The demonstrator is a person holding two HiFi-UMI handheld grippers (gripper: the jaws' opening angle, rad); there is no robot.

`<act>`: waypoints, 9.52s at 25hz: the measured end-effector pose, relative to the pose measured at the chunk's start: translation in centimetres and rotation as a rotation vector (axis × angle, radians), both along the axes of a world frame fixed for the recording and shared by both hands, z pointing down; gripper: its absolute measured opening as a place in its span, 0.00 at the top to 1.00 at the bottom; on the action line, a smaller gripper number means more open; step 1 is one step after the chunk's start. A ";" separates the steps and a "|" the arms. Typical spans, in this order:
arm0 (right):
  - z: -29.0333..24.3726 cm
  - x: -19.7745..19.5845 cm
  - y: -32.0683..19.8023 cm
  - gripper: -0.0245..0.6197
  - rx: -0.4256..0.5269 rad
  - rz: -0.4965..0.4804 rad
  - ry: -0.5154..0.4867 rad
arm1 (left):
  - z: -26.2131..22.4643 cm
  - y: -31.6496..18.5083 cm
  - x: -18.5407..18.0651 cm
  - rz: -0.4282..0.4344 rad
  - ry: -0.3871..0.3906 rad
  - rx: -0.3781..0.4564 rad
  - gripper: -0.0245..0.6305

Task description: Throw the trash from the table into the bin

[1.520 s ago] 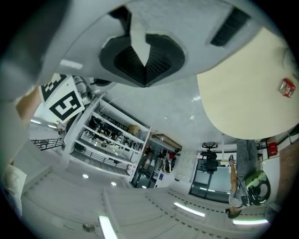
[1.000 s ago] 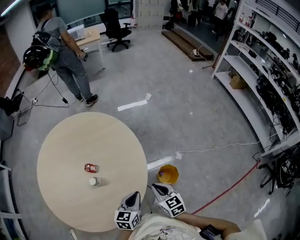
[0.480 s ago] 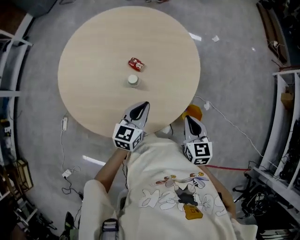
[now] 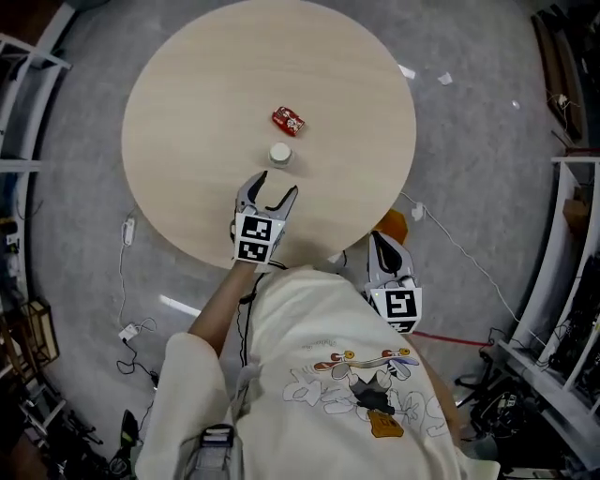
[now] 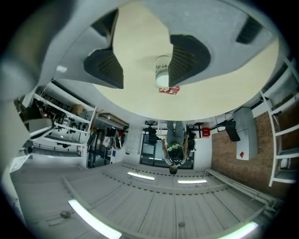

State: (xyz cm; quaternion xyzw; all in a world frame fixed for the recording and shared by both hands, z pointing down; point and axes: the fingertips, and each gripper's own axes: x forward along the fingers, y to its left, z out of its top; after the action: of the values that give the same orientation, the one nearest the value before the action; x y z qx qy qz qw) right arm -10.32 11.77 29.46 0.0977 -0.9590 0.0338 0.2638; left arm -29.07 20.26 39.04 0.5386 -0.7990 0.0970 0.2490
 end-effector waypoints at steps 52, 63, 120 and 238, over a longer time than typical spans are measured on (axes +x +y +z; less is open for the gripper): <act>0.0 5.6 1.6 0.95 -0.168 0.375 0.017 | -4.1 -5.4 5.1 0.274 0.124 0.013 0.54; -0.4 7.7 -2.1 0.95 -0.162 0.454 -0.054 | -10.0 -5.9 12.6 0.425 0.142 0.047 0.54; 24.4 31.6 -21.0 0.96 -0.398 0.940 0.074 | 7.6 -27.8 36.8 0.734 0.216 -0.247 0.54; 5.3 16.7 -4.1 0.95 -0.185 0.360 -0.013 | -9.0 -8.7 30.7 0.708 0.297 0.024 0.95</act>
State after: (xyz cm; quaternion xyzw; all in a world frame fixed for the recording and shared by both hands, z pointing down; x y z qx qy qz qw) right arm 6.37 7.63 34.79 0.2429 -0.9205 0.1689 0.2551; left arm 1.58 11.60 30.03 0.7922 -0.5200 0.0886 0.3068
